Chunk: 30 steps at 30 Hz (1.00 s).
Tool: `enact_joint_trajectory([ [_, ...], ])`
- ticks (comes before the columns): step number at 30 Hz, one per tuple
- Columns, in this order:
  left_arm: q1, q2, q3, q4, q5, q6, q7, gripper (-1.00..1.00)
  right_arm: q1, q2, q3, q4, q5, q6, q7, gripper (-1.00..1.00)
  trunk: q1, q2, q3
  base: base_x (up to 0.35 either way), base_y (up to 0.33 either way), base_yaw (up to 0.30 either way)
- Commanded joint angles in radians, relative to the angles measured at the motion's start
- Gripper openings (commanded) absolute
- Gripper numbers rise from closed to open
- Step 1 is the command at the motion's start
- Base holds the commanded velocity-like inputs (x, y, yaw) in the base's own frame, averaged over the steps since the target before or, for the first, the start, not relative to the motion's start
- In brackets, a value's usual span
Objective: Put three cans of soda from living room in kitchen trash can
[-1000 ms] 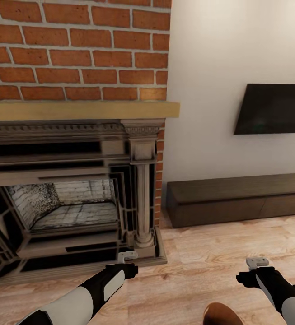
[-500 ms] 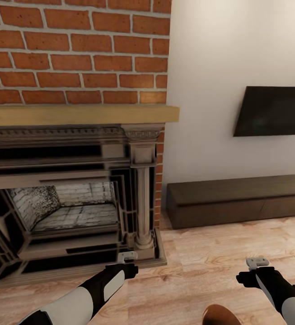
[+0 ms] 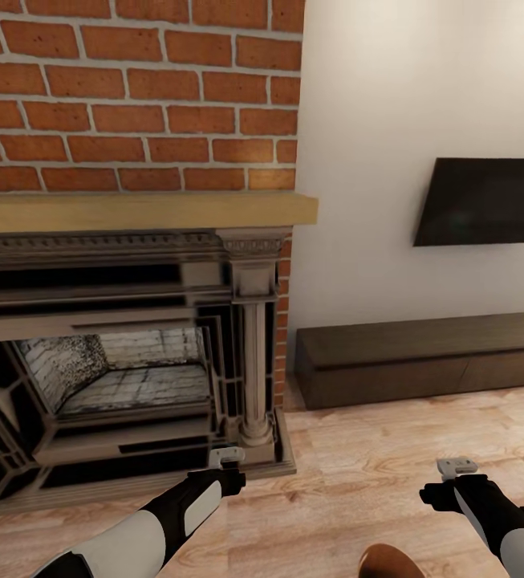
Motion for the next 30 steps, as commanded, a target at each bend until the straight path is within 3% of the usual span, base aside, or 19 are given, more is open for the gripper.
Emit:
enact_joint_trajectory([
  [1,0.0,0.0,0.0,0.0,0.0,0.0,0.0,1.0,0.0,0.0,0.0,0.0,0.0,0.0,0.0,1.0,-0.004,0.007,0.003,0.0,0.0,0.0],
  [30,0.0,-0.001,0.0,0.0,-0.001,0.0,0.0,1.0,0.0,0.005,0.001,0.001,0.001,0.0,0.0,1.0,-0.115,0.21,0.094,0.0,0.0,0.0],
])
